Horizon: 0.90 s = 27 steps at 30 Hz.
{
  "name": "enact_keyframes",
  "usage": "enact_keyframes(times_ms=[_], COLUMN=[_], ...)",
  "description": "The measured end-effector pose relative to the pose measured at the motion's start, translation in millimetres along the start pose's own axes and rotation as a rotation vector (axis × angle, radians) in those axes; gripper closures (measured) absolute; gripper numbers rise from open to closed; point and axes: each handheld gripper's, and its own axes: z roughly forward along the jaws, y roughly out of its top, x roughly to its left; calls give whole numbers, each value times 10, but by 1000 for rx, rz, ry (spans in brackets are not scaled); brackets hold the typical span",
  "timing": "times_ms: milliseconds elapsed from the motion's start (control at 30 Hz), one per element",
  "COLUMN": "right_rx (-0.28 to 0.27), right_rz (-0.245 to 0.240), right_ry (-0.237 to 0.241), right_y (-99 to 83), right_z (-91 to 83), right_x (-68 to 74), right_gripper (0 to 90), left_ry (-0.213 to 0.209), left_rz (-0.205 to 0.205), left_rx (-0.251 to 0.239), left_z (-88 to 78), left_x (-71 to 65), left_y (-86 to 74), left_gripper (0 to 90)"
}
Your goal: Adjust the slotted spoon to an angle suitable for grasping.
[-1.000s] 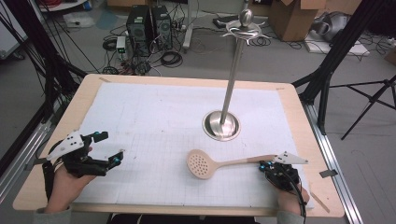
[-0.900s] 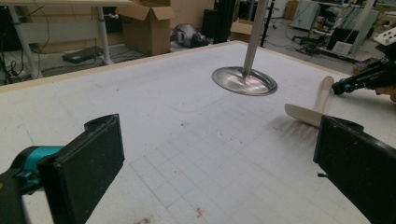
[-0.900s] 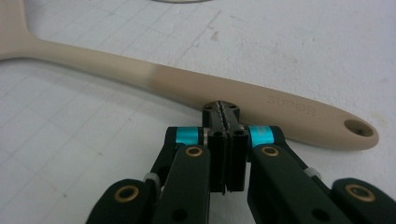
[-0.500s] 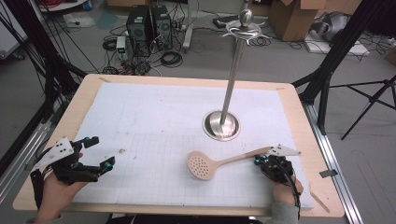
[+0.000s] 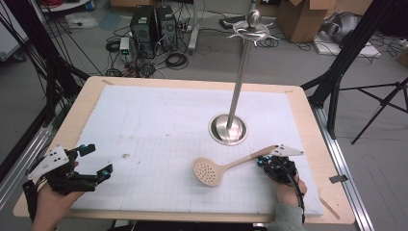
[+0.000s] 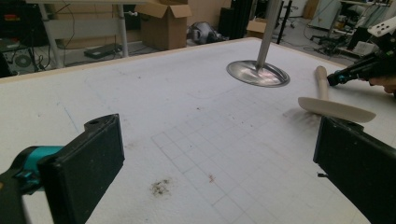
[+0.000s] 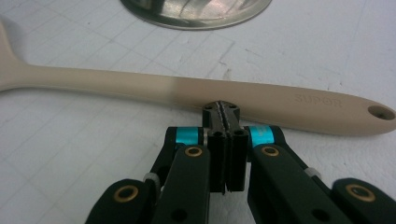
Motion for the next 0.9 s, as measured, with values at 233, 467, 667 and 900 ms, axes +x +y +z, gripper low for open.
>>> enact_keyframes(times_ms=[233, 467, 667, 900], right_rx=[4, -42, -94, -67], right_rz=[-5, -69, -118, -176], right_ry=[6, 41, 127, 177], right_y=[41, 171, 329, 418], right_z=[50, 71, 118, 289], right_x=[9, 189, 413, 674], right_gripper=[900, 900, 900, 900], left_ry=[13, 17, 22, 29], left_rz=[-3, -3, -1, -2], left_rx=[2, 6, 5, 10], left_z=[-40, -60, -90, -117], left_x=[-3, -7, -12, -17], left_y=[-19, -24, -28, -42], left_gripper=[21, 21, 21, 22])
